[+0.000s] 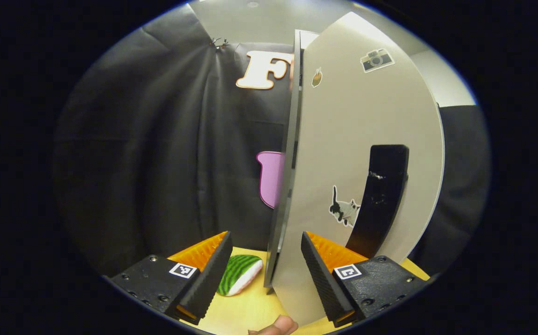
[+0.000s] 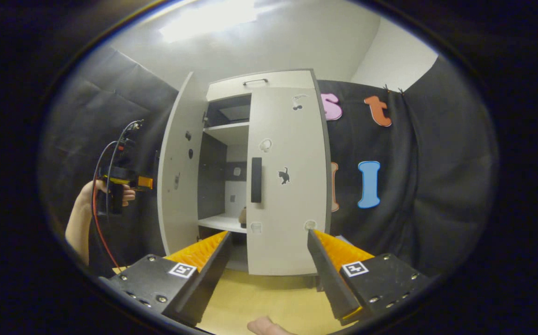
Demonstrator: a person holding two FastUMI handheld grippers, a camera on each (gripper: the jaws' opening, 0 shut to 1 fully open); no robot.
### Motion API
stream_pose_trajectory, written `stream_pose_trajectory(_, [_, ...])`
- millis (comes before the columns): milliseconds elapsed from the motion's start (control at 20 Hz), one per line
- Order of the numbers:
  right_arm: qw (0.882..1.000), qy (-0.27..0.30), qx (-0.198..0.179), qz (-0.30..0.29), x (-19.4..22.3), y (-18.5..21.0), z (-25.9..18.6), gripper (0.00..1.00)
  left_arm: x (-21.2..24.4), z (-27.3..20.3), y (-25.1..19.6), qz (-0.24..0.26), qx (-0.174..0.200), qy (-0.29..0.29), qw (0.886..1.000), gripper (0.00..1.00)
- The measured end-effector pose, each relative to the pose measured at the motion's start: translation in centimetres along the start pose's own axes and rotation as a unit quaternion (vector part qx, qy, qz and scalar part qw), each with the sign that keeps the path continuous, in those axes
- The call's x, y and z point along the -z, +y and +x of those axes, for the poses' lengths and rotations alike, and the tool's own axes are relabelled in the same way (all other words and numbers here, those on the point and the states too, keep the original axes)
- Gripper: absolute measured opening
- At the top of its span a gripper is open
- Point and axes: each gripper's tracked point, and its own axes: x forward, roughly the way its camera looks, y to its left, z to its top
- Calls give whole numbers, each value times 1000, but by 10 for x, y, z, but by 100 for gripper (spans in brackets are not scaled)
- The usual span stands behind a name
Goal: Grab one shoe with the right hand and put it into the shoe cabinet, grab the other shoe with the left hand and put it into the shoe cabinet; then close the right door with the right hand and the left door with the left hand.
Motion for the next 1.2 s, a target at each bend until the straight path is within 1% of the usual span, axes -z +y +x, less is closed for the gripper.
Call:
stream_pose_trajectory(50, [1000,-2,5,4,-1,-4,0,98,0,0,-2,1,-1,-1,1000,91])
stream_pose_trajectory(100, [1000,-2,5,10,-1,-4,-1,98,1,0,-2,-1,0,-1,1000,87])
stream_pose_trajectory(150, [1000,-2,5,18,0,-3,-2,98,0,0,-3,-4,2,-2,1000,87])
stream_pose_trajectory(250, [999,-3,25,27,-1,-11,-7,98,0,1,-8,-17,8,-6,1000,87])
stream_pose_trajectory(300, [999,-5,35,28,-1,-15,-9,98,1,2,-11,-24,9,-8,1000,92])
stream_pose_trajectory(350, [999,-8,41,29,-1,-17,-12,98,3,5,-15,-24,11,-8,1000,87])
stream_pose_trajectory(400, [998,-9,44,32,-1,-17,-13,98,7,9,-20,-19,12,-8,1000,86])
stream_pose_trajectory(450, [998,-11,44,34,-1,-15,-13,98,9,11,-27,-10,14,-8,1000,92])
stream_pose_trajectory(650, [999,-5,47,28,5,-18,-13,98,0,18,-50,13,28,-28,999,92])
stream_pose_trajectory(750, [999,-4,47,25,5,-17,-12,98,5,20,-62,18,33,-24,999,92])
stream_pose_trajectory(800, [999,-5,47,23,6,-17,-11,98,4,21,-70,16,40,-26,999,87])
stream_pose_trajectory(850, [999,-6,47,23,7,-18,-12,98,5,20,-80,16,52,-25,998,92])
stream_pose_trajectory(900, [999,-6,47,23,7,-18,-12,98,9,17,-86,18,62,-19,998,87])
stream_pose_trajectory(1000, [998,-6,48,27,6,-18,-13,98,12,8,-91,25,57,-10,998,90])
stream_pose_trajectory(1050, [998,-6,47,29,5,-16,-13,98,11,3,-94,32,55,-17,998,91])
stream_pose_trajectory(1100, [998,-8,46,32,3,-16,-14,98,9,-4,-99,37,52,-25,998,94])
stream_pose_trajectory(1150, [998,-10,46,33,1,-15,-15,98,6,-11,-103,43,53,-37,997,90])
stream_pose_trajectory(1200, [998,-13,48,34,-1,-16,-15,98,4,-19,-108,47,54,-47,996,94])
